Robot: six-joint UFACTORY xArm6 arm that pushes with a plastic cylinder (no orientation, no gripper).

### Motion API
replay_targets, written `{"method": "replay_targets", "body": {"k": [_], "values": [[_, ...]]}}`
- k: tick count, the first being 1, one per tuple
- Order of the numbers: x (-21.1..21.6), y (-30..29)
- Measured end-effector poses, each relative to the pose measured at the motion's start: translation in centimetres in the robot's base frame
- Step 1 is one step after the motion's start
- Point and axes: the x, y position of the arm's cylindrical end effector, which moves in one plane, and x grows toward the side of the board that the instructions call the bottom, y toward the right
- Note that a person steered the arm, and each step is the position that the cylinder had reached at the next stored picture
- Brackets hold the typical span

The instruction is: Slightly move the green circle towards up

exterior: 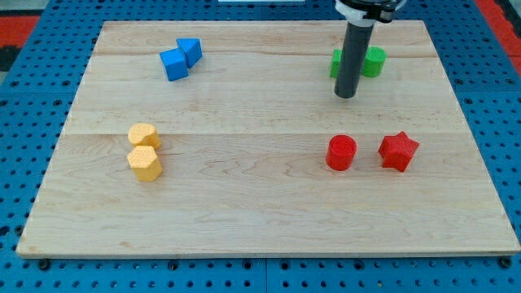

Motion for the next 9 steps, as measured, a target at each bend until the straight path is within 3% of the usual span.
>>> {"method": "replay_targets", "body": {"k": [1, 9], "values": [[0.0, 3.1], [-4.0, 4.7]]}}
